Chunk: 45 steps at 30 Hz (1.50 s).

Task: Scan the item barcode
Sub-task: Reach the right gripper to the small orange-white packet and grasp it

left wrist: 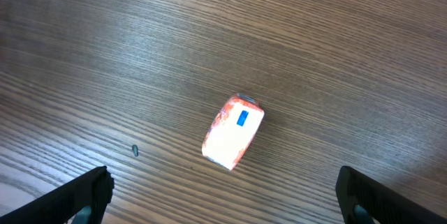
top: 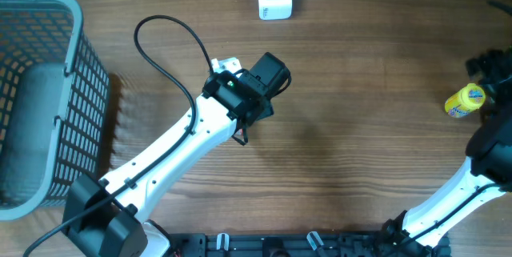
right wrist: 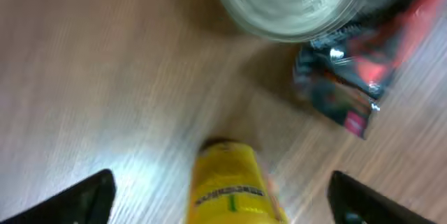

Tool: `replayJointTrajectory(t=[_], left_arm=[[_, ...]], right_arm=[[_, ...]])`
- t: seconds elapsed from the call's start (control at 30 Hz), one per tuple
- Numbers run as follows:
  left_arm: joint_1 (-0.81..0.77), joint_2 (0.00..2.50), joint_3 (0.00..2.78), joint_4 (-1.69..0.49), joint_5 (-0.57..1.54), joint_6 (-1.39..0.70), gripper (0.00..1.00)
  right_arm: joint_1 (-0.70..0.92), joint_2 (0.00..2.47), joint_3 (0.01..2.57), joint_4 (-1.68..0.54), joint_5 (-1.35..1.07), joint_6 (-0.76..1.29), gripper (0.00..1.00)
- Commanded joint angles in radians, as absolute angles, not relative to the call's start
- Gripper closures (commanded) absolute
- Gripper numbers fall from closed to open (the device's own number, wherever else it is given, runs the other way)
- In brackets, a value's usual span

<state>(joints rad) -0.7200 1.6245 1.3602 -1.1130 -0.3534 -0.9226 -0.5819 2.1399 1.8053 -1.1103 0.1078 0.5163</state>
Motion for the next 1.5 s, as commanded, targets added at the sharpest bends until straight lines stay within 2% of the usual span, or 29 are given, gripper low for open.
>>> replayJointTrajectory(t=[0.0, 0.17, 0.4, 0.53, 0.67, 0.7, 0.8, 0.9, 1.0, 1.2, 1.4, 1.43, 1.47], left_arm=[[-0.721, 1.613, 1.354, -1.11, -0.427, -0.92, 0.0], [-0.713, 1.534, 1.354, -1.048, -0.439, -0.693, 0.0], [-0.506, 1.502, 1.354, -1.089, -0.43, -0.771, 0.0], [-0.374, 1.351, 1.354, -1.114, -0.465, -0.693, 0.0], [-0.288, 1.153, 1.354, -1.111, -0.507, -0.682, 0.0], [-0.245, 1.081, 1.354, -1.11, -0.507, -0.664, 0.0], [-0.185, 0.975, 1.354, -1.112, -0.508, -0.656, 0.0], [-0.133, 0.902, 1.354, -1.116, -0.523, -0.63, 0.0], [-0.075, 0.868, 1.354, -1.126, -0.533, -0.602, 0.0], [-0.059, 0.867, 1.354, -1.165, -0.513, -0.606, 0.0], [-0.059, 0.867, 1.354, -1.176, -0.513, -0.606, 0.0], [-0.059, 0.867, 1.354, -1.176, -0.513, -0.606, 0.0], [-0.059, 0.867, 1.354, -1.176, -0.513, -0.606, 0.0]], right_arm=[[-0.587, 2.152, 1.86, -1.118, -0.047, 0.366, 0.0], [-0.542, 2.025, 1.974, -1.142, -0.052, 0.322, 0.0], [-0.31, 1.794, 1.979, -1.205, -0.068, 0.348, 0.0], [-0.046, 1.79, 1.946, -1.344, -0.065, 0.416, 0.0], [0.196, 1.79, 1.895, -1.354, -0.049, 0.478, 0.0], [0.316, 1.79, 1.879, -1.354, -0.008, 0.562, 0.0], [0.511, 1.791, 1.805, -1.331, 0.081, 0.743, 0.0], [0.714, 1.791, 1.649, -1.216, 0.11, 0.876, 0.0], [0.885, 1.792, 1.474, -0.968, 0.081, 0.933, 0.0], [0.981, 1.853, 1.429, -0.785, 0.215, 1.127, 0.0], [0.974, 1.991, 1.429, -0.724, 0.259, 1.134, 0.0], [0.974, 2.007, 1.429, -0.698, 0.263, 1.1, 0.03], [0.971, 2.017, 1.429, -0.683, 0.273, 1.085, 0.13]])
